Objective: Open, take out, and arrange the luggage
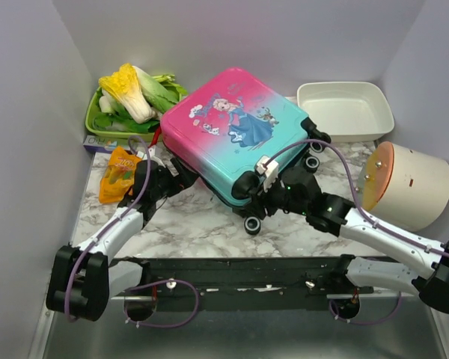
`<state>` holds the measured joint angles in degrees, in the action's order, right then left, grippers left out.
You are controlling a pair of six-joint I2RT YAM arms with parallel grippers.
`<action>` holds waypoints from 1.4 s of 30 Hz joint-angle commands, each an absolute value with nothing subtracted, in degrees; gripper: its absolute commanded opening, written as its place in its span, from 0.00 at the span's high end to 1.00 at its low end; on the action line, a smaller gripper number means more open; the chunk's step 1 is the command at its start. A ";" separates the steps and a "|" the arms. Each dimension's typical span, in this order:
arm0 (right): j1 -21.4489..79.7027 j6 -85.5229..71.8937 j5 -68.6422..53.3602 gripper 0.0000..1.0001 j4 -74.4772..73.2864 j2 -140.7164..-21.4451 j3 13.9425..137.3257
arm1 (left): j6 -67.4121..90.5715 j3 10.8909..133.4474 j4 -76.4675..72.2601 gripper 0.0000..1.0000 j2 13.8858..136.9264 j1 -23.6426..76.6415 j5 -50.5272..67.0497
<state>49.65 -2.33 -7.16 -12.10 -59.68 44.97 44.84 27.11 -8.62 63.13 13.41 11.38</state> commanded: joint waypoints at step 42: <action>34.95 -18.37 23.75 0.00 -10.55 -47.72 47.99 | 33.14 71.36 0.61 0.01 100.20 14.15 14.07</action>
<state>48.05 -15.88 32.80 -11.51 -47.16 49.50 32.69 68.38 6.44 101.16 12.36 6.46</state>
